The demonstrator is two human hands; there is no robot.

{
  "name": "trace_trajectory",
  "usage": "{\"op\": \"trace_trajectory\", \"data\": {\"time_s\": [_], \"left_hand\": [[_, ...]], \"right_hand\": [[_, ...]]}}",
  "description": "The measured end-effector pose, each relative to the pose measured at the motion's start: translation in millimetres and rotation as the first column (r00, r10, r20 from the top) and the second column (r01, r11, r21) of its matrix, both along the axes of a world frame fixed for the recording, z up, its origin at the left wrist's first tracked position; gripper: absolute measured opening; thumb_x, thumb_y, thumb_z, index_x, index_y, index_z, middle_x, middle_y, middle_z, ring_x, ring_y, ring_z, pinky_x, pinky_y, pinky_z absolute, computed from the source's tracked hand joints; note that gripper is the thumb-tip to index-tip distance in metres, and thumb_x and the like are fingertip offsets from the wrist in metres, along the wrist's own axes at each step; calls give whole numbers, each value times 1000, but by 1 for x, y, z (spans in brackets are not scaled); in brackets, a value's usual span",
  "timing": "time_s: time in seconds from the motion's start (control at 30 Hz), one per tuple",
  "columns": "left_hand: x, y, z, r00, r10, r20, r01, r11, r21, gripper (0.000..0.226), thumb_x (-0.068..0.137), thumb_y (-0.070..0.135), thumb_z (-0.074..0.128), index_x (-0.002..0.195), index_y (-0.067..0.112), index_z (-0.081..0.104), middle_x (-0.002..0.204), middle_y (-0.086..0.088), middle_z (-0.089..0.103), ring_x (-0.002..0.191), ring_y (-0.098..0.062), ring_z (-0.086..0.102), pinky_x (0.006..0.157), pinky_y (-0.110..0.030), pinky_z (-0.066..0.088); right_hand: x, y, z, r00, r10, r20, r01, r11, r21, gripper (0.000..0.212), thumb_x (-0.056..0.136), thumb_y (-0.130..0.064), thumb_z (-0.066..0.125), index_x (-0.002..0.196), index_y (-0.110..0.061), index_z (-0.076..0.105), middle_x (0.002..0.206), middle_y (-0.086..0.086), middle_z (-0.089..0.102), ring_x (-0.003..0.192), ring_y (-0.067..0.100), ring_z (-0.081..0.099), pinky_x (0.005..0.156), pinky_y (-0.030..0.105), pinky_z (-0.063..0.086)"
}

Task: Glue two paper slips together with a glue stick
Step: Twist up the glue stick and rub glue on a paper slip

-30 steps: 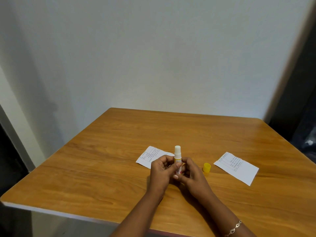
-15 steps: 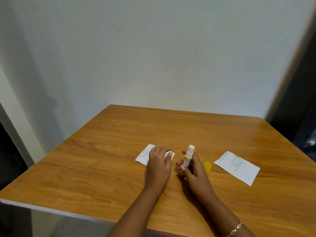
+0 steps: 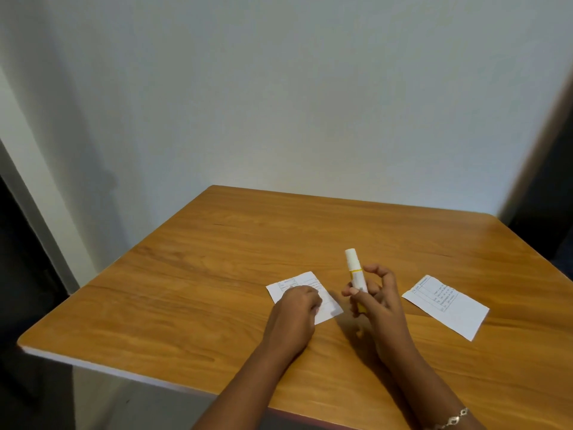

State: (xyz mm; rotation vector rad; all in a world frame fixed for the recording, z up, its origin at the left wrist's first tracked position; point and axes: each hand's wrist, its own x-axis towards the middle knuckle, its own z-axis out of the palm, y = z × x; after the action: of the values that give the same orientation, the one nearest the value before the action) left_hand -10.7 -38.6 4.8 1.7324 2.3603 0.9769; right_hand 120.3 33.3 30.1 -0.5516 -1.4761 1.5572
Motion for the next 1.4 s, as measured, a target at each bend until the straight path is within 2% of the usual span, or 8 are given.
{"op": "trace_trajectory", "data": {"time_s": [0.1, 0.23, 0.43, 0.53, 0.77, 0.93, 1.03, 1.4], "left_hand": [[1, -2, -1, 999, 22, -38, -20, 997, 68, 22, 86, 4, 44, 91, 11, 64, 101, -4, 64, 105, -18, 50, 77, -25, 38], [3, -3, -1, 997, 25, -72, -17, 994, 108, 27, 77, 0, 42, 90, 11, 64, 98, -6, 66, 100, -23, 53, 87, -33, 40], [3, -1, 0, 988, 39, -147, -24, 995, 100, 22, 85, 16, 45, 100, 13, 62, 106, -7, 65, 104, -22, 55, 93, -37, 40], [3, -2, 1, 985, 34, -171, -18, 995, 99, 25, 83, 16, 43, 99, 12, 62, 103, -9, 66, 100, -25, 57, 91, -39, 42], [4, 0, -1, 977, 52, -208, -24, 990, 136, 17, 79, 10, 50, 90, 11, 62, 91, -11, 67, 88, -27, 59, 79, -41, 47], [4, 1, -2, 973, 63, -221, -35, 991, 129, 17, 78, 12, 49, 89, 13, 62, 89, -10, 67, 85, -27, 59, 78, -41, 48], [4, 1, -3, 971, 69, -227, -40, 991, 127, 16, 78, 12, 50, 89, 13, 62, 89, -10, 66, 85, -28, 59, 77, -42, 47], [3, 0, -2, 975, 68, -211, -44, 993, 113, 20, 80, 15, 46, 91, 14, 63, 88, -10, 67, 83, -27, 59, 76, -41, 47]], "right_hand": [[-6, 9, 16, 996, 23, -84, -30, 996, -81, 29, 81, 3, 55, 96, -22, 57, 71, 9, 54, 54, 13, 47, 54, 26, 42], [-30, 22, 36, 988, 73, -136, -97, 979, -178, 20, 79, -4, 59, 95, -15, 62, 69, 5, 52, 60, 13, 48, 55, 24, 46], [-80, 36, 36, 964, 176, 202, -194, 978, 75, 13, 81, -4, 61, 93, -3, 66, 65, 1, 58, 59, 13, 54, 66, 32, 52], [-98, 42, 32, 910, 242, 336, -308, 938, 159, 10, 83, -4, 59, 88, 4, 64, 67, 6, 59, 55, 9, 55, 61, 22, 51], [-114, 47, 29, 769, 259, 585, -480, 838, 260, 13, 84, -11, 60, 71, -10, 62, 62, 3, 61, 54, 5, 57, 59, 17, 48], [-121, 46, 27, 720, 246, 649, -523, 806, 275, 17, 83, -14, 61, 80, 2, 65, 70, 15, 63, 62, 18, 58, 64, 28, 47], [-124, 45, 27, 700, 231, 676, -539, 792, 287, 20, 82, -15, 62, 82, 4, 64, 65, 8, 61, 61, 15, 57, 64, 30, 46], [-130, 44, 30, 642, 222, 734, -614, 722, 319, 8, 82, -15, 63, 75, -16, 61, 70, 0, 62, 63, 7, 56, 62, 20, 44]]}}
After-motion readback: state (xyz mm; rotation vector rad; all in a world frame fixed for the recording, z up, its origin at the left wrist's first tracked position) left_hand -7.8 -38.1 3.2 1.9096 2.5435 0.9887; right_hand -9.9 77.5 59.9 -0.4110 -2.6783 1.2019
